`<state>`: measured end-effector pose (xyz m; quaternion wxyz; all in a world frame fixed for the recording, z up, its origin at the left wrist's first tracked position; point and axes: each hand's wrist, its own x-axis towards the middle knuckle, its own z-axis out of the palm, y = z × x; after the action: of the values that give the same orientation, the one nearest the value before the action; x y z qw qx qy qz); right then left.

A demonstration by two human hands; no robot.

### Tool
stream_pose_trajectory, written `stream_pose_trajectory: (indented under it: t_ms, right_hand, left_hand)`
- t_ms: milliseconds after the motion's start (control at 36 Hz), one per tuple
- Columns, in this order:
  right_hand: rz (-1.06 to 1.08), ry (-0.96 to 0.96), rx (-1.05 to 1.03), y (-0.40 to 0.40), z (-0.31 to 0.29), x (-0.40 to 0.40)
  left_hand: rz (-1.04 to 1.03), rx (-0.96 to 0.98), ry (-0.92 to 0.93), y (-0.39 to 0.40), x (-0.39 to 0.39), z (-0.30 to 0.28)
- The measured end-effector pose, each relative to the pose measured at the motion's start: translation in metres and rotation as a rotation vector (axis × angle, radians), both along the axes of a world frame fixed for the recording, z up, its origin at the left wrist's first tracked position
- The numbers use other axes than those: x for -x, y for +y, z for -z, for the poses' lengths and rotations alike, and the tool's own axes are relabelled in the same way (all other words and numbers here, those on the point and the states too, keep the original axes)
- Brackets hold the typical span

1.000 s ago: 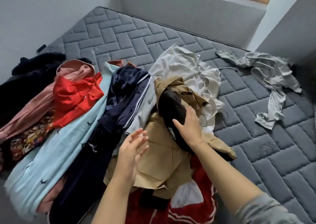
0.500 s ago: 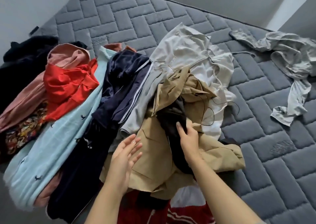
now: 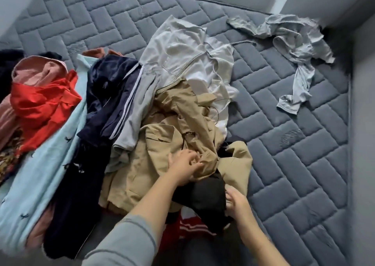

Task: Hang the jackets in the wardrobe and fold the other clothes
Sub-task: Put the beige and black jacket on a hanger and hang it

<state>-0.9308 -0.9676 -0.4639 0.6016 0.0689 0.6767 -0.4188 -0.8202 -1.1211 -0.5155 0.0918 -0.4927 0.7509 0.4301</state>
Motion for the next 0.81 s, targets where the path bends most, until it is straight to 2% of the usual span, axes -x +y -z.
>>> stream_pose_trajectory:
  t_ms: [56, 139, 250, 333, 472, 611, 722, 806]
  right_hand:
    - [0.0, 0.016, -0.042, -0.004, 0.0, 0.018]
    - [-0.05, 0.069, -0.029, -0.018, -0.001, 0.032]
    - [-0.223, -0.033, 0.063, -0.053, -0.007, 0.025]
    - [-0.199, -0.069, 0.175, -0.075, -0.013, 0.011]
    - [-0.322, 0.078, 0.294, -0.087, -0.04, -0.009]
    - [-0.185, 0.035, 0.527, -0.061, -0.095, -0.039]
    - [-0.309, 0.265, 0.678, -0.025, -0.151, -0.073]
    - [-0.415, 0.404, 0.788, 0.008, -0.196, -0.108]
  left_hand:
    - [-0.074, -0.027, 0.065, 0.012, -0.001, -0.005]
    - [-0.266, -0.145, 0.268, 0.031, -0.01, -0.02]
    - [-0.464, -0.145, 0.391, 0.05, -0.023, -0.044]
    - [-0.488, -0.152, 0.443, 0.062, -0.033, -0.063]
    - [-0.571, -0.173, 0.557, 0.083, -0.052, -0.102]
    - [-0.609, -0.196, 0.707, 0.119, -0.087, -0.152]
    - [-0.677, -0.173, 0.843, 0.158, -0.133, -0.189]
    - [-0.762, -0.064, 0.921, 0.186, -0.175, -0.215]
